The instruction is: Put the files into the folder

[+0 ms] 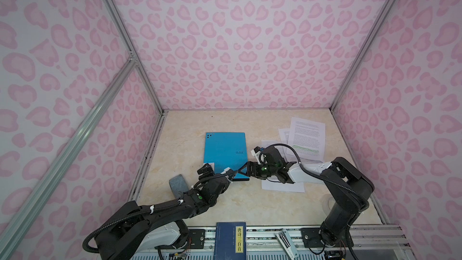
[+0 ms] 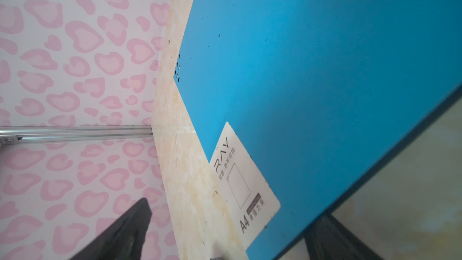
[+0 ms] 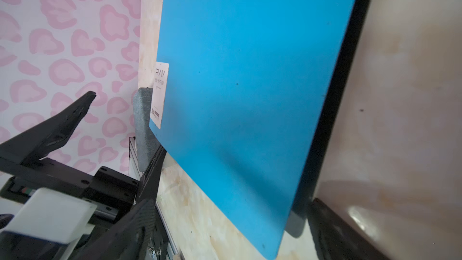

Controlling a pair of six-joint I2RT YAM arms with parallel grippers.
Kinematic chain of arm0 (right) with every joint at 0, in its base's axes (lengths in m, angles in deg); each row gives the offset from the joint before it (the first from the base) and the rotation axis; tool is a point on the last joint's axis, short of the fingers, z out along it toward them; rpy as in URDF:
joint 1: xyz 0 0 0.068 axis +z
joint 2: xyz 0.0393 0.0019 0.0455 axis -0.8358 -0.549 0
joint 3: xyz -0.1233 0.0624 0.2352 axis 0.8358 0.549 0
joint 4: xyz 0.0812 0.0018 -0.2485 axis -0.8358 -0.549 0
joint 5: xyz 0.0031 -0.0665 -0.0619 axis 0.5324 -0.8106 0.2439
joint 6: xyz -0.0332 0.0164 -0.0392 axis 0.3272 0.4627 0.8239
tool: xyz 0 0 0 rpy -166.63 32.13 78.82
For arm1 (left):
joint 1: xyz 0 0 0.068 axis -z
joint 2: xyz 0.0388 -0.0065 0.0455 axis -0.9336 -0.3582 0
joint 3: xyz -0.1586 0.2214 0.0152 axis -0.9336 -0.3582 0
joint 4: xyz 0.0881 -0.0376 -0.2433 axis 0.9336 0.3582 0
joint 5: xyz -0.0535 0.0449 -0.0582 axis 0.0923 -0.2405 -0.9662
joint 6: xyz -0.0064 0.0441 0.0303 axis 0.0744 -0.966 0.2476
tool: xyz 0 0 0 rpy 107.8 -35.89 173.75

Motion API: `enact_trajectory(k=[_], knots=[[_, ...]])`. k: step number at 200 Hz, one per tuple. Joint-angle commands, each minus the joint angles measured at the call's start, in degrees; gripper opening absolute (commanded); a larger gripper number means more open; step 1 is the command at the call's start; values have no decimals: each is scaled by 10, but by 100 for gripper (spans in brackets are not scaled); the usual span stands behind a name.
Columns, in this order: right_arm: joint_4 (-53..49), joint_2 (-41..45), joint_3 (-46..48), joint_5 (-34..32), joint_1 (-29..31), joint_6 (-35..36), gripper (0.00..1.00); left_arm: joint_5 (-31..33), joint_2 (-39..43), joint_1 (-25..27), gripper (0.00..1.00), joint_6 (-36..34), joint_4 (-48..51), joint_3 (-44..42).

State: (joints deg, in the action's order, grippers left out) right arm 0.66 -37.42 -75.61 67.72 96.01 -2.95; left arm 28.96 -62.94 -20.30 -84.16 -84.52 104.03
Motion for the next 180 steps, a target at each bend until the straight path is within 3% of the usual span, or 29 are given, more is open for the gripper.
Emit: enact_trajectory(k=[1,67,127,180], knots=[[46,-10,-2,19,1,-14,97,10,-4,-1,97,9,-27,5],[108,-32,-2,46,0,-41,97,4,-9,-1,97,15,-20,7],[154,-40,1,67,-6,-67,97,-155,75,-1,97,44,200,37],[240,-51,9,80,-4,-107,97,-196,197,-25,97,89,313,79]])
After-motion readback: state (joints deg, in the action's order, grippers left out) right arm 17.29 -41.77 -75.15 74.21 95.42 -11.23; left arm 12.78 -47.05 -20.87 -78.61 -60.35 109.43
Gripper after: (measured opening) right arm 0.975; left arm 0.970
